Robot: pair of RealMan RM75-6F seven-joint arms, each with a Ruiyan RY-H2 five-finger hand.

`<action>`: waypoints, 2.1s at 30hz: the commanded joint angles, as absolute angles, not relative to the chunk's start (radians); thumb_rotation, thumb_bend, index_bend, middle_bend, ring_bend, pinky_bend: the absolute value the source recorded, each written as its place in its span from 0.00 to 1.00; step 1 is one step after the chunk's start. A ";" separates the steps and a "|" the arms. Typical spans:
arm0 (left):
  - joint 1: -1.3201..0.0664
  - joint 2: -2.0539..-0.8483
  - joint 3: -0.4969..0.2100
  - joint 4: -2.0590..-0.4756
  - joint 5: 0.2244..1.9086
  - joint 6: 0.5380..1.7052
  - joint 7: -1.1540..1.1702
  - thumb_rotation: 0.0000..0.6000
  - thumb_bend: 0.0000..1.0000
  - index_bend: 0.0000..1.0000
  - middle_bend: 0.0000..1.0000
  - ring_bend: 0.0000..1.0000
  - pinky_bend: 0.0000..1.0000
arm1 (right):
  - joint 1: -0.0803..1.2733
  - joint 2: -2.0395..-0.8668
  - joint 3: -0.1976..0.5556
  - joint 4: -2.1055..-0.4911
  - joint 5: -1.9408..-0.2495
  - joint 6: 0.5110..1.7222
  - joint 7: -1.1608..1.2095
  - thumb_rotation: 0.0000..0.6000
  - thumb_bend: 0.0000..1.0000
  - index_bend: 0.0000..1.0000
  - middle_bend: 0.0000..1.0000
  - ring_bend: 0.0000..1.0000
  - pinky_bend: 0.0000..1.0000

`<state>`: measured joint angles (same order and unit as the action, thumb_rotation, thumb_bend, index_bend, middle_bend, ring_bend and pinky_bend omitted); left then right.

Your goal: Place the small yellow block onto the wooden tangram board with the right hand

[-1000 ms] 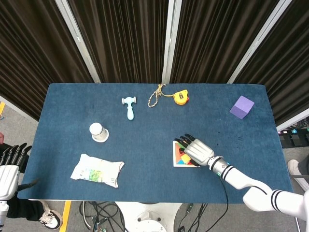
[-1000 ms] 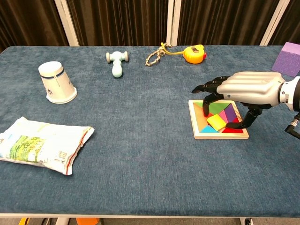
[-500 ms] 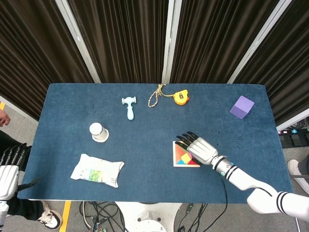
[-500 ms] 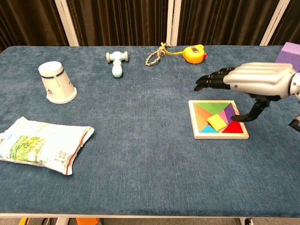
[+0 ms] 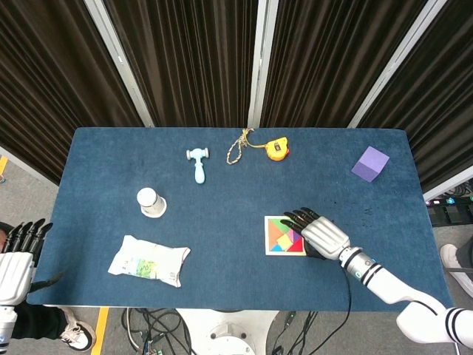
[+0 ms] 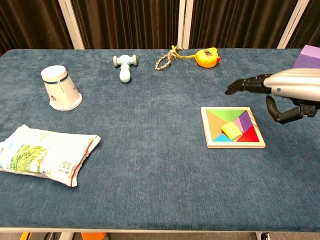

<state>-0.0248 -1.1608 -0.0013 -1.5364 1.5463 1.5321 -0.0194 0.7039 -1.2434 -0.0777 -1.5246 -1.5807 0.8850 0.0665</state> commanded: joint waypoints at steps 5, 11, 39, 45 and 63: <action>-0.025 -1.161 -0.001 -1.535 1.542 1.528 -0.022 1.00 0.00 0.10 0.04 0.00 0.05 | 0.707 -1.266 -0.085 -1.512 -1.581 0.856 0.074 0.64 1.00 0.05 0.00 0.00 0.00; -0.023 -1.163 0.000 -1.528 1.541 1.529 -0.030 1.00 0.00 0.10 0.04 0.00 0.05 | 0.707 -1.273 -0.084 -1.514 -1.579 0.844 0.059 0.64 1.00 0.14 0.00 0.00 0.00; -0.022 -1.166 0.000 -1.519 1.540 1.529 -0.040 1.00 0.00 0.10 0.04 0.00 0.05 | 0.709 -1.309 -0.076 -1.497 -1.556 0.811 0.016 0.63 1.00 0.25 0.00 0.00 0.00; -0.021 -1.165 0.000 -1.520 1.540 1.531 -0.038 1.00 0.00 0.10 0.04 0.00 0.05 | 0.702 -1.295 -0.067 -1.506 -1.564 0.842 0.025 0.63 1.00 0.25 0.00 0.00 0.00; -0.021 -1.156 -0.004 -1.534 1.549 1.545 -0.036 1.00 0.00 0.10 0.04 0.00 0.05 | 0.211 -1.094 -0.120 -1.647 -1.409 1.446 -0.158 0.98 0.00 0.00 0.00 0.00 0.00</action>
<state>-0.0206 -1.1563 -0.0044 -1.5334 1.5480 1.5442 -0.0375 0.3001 -1.1267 -0.0968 -1.6300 -1.4578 1.3647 -0.1531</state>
